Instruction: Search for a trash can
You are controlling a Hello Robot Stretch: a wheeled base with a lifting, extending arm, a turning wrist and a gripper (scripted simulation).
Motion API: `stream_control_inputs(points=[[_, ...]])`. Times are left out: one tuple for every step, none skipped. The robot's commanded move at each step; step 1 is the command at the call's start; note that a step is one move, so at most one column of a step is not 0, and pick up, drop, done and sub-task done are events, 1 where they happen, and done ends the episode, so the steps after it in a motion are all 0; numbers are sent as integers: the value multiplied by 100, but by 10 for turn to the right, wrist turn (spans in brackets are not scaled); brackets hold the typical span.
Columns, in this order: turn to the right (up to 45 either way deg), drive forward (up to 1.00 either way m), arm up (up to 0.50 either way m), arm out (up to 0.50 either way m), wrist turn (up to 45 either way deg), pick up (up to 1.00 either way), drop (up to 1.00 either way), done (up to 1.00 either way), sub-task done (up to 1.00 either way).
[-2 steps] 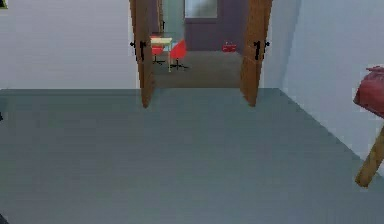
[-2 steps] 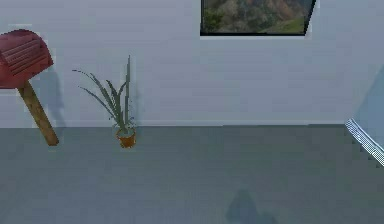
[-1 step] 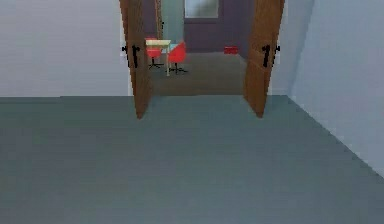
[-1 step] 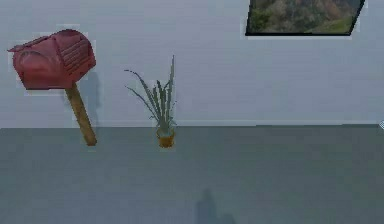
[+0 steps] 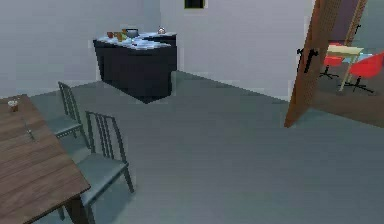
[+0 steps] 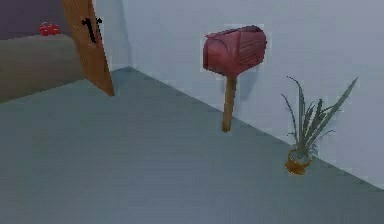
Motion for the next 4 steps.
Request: stream_control_inputs(points=[[0, 100, 0, 0, 0, 0, 0, 0, 0], [0, 50, 0, 0, 0, 0, 0, 0, 0], [-450, 0, 0, 0, 0, 0, 0, 0, 0], [0, 55, 0, 0, 0, 0, 0, 0, 0]])
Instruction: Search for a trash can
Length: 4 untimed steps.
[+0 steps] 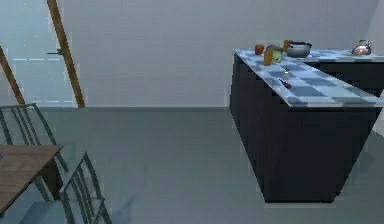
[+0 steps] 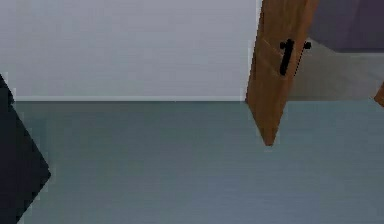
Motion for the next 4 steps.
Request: stream_control_inputs(points=[[-60, 0, 0, 0, 0, 0, 0, 0, 0], [0, 100, 0, 0, 0, 0, 0, 0, 0], [-30, 0, 0, 0, 0, 0, 0, 0, 0], [0, 20, 0, 0, 0, 0, 0, 0, 0]])
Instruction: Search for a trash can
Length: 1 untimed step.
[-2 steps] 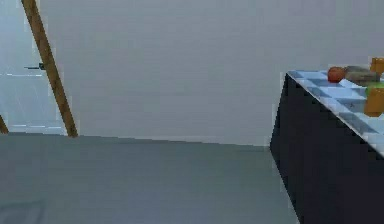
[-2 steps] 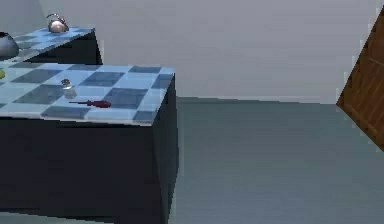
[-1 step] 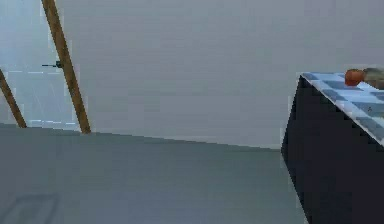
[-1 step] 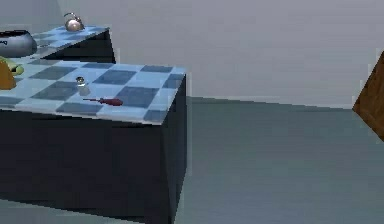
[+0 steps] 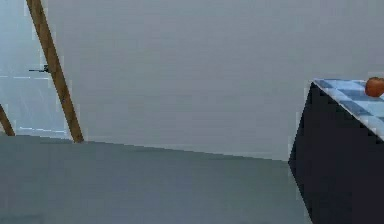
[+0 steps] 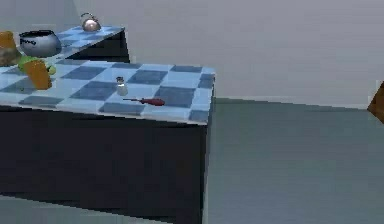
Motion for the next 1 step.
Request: stream_control_inputs(points=[[-360, 0, 0, 0, 0, 0, 0, 0, 0]])
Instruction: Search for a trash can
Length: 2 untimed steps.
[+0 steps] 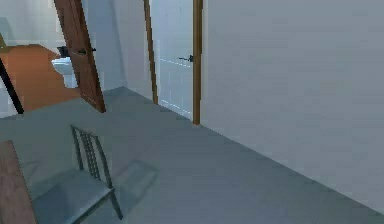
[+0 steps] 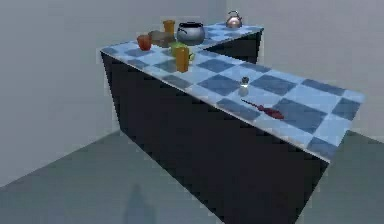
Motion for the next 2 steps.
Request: stream_control_inputs(points=[[0, 100, 0, 0, 0, 0, 0, 0, 0], [-30, 0, 0, 0, 0, 0, 0, 0, 0]])
